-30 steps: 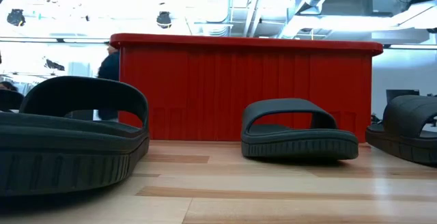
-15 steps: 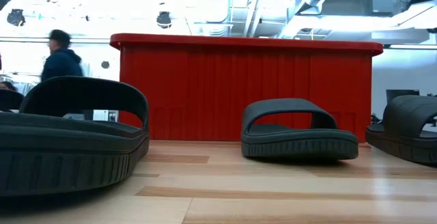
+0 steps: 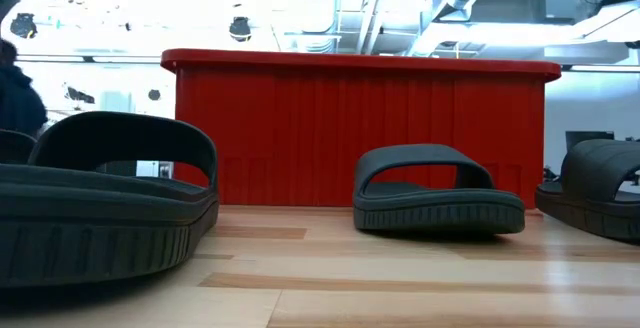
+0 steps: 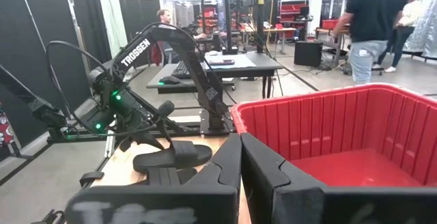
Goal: Pick and place slides into bin
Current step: Put the black slides into the red bin
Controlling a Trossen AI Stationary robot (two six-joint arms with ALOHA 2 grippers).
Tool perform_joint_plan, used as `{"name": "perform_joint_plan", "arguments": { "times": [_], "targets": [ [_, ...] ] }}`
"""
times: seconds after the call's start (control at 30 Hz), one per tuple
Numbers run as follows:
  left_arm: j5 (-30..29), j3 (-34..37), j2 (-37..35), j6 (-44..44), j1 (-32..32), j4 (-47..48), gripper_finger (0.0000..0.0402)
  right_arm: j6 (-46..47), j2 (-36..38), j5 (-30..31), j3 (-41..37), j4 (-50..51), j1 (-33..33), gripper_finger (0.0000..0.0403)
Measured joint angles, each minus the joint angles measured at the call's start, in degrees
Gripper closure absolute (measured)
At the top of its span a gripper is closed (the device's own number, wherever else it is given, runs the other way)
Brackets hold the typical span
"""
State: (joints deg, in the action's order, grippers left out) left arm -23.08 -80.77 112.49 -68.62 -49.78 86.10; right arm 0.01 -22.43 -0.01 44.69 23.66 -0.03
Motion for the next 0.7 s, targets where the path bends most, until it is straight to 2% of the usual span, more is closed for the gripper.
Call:
{"name": "perform_joint_plan", "arguments": {
  "times": [0.3, 0.7],
  "targets": [
    [0.3, 0.8, 0.0, 0.1, 0.0, 2.2, 0.0225, 0.0, 0.0, 0.0, 0.0, 0.0, 0.0, 0.0403],
    [0.7, 5.0, 0.1, 0.2, 1.4, -0.2, 0.0222, 0.0, 0.0, 0.0, 0.0, 0.0, 0.0, 0.0403]
  ]
}}
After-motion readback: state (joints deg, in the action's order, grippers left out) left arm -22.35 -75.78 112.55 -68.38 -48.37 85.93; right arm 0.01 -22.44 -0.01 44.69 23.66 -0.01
